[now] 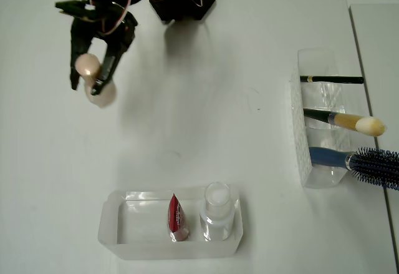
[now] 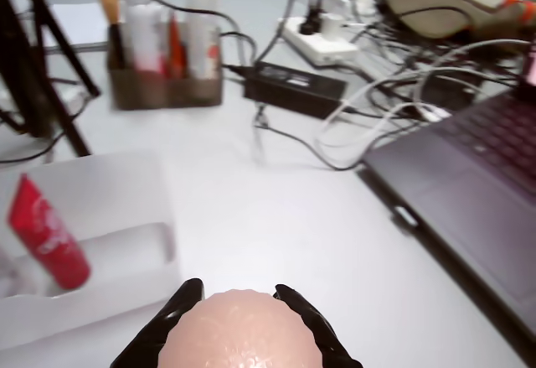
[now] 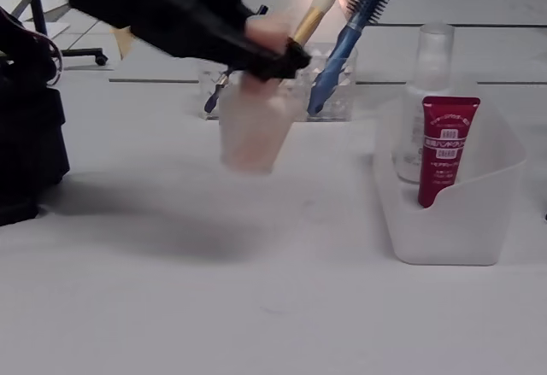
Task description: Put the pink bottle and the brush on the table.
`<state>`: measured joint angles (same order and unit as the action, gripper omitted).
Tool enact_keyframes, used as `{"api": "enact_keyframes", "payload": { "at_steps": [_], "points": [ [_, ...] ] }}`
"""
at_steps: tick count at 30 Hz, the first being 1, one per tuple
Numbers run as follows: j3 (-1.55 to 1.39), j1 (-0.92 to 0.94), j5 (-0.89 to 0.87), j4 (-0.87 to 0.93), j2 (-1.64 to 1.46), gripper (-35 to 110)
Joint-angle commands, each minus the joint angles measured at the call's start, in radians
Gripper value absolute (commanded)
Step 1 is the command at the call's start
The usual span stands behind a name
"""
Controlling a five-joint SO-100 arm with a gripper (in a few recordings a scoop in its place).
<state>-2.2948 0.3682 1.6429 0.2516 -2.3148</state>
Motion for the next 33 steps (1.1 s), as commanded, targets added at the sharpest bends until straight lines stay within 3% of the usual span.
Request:
{"api": "enact_keyframes", "payload": {
  "at_steps": [1,19,33],
  "points": [
    [-0.061,0.06,0.034,0.018,-0.107,0],
    [-0.279,0.336,0.109,0.069,-0.291,0],
    [-0.472,0.457,0.13,-0.241,-0.313,0]
  ]
}}
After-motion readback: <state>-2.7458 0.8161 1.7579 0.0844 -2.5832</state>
